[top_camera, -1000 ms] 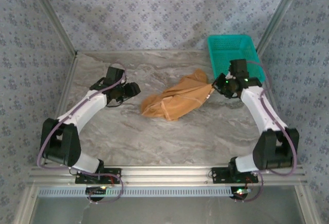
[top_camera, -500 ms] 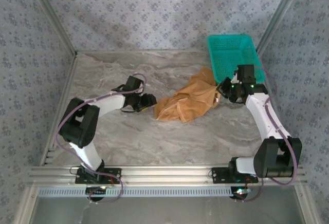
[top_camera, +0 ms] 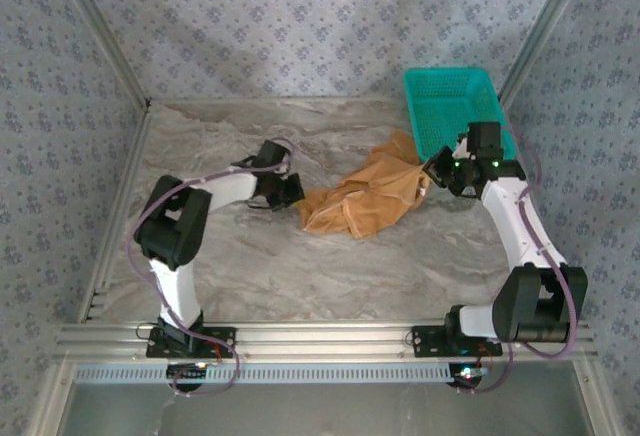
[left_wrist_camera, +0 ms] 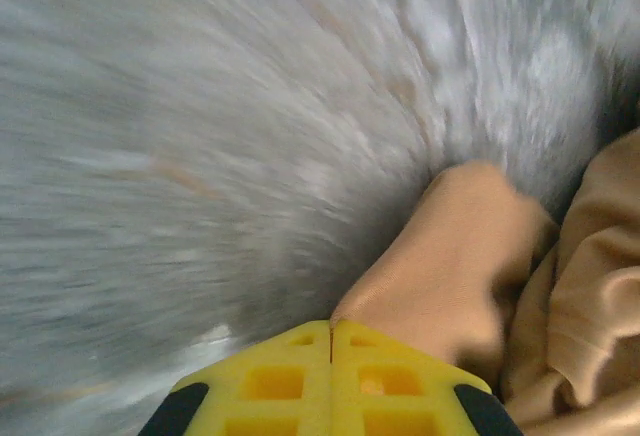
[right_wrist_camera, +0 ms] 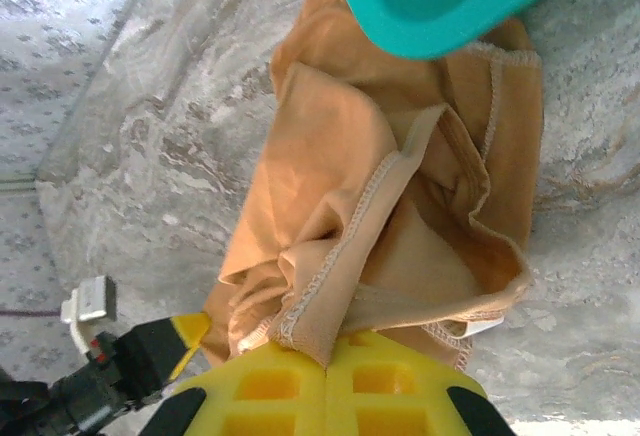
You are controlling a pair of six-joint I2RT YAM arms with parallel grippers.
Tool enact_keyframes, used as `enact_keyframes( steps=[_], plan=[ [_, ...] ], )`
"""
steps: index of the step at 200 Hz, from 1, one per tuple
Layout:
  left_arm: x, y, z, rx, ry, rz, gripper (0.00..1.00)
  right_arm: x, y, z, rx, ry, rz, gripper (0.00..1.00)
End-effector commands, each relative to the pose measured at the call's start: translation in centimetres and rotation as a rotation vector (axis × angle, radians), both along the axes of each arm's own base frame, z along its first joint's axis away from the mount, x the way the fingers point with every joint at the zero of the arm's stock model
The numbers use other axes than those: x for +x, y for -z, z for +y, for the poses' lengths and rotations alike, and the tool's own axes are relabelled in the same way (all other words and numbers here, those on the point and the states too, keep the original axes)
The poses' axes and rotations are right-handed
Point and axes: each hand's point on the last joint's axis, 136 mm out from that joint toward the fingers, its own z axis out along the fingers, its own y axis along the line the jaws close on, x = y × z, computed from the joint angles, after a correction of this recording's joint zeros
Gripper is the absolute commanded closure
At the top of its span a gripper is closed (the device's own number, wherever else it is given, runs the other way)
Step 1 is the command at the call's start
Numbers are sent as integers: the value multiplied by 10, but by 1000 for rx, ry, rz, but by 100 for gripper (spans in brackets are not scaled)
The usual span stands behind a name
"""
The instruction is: Fold the inside-out t-shirt
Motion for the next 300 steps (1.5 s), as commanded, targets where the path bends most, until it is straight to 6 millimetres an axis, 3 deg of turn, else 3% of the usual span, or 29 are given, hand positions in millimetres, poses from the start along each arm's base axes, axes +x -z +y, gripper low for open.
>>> enact_keyframes(
  steps=[1,14,29,40,52,76,130,153,220,244,270,300],
  plan=[
    [30,-119,87,2,-197,-196,100,13,-52,-8,12,-18,-106,100],
    [27,-172,132,10,-305,-297,100,15,-70,-19,12,7,-141,100],
    [15,-220,163,23,-379,-410,100,16,-83,-28,15,27,-175,100],
    [4,-240,173,25,-404,-461,100,15,-87,-32,24,35,-187,100],
    [-5,-248,174,17,-403,-483,100,15,-88,-32,29,36,-190,100],
    [-18,-233,171,-1,-393,-461,100,17,-82,-29,56,42,-196,100],
    [-42,-152,163,0,-368,-311,100,8,-52,-22,54,15,-128,100],
    [-50,-128,162,22,-352,-257,100,5,-39,-17,59,1,-101,100],
    [-48,-134,165,35,-361,-275,100,11,-41,-4,69,-40,-98,100],
    [-48,-168,175,63,-386,-346,100,18,-74,10,96,-96,-196,100],
    [-54,-231,196,99,-469,-473,100,15,-125,26,102,-166,-334,100],
    [-75,-302,208,90,-518,-636,100,-2,-180,45,125,-248,-486,100]
  ],
)
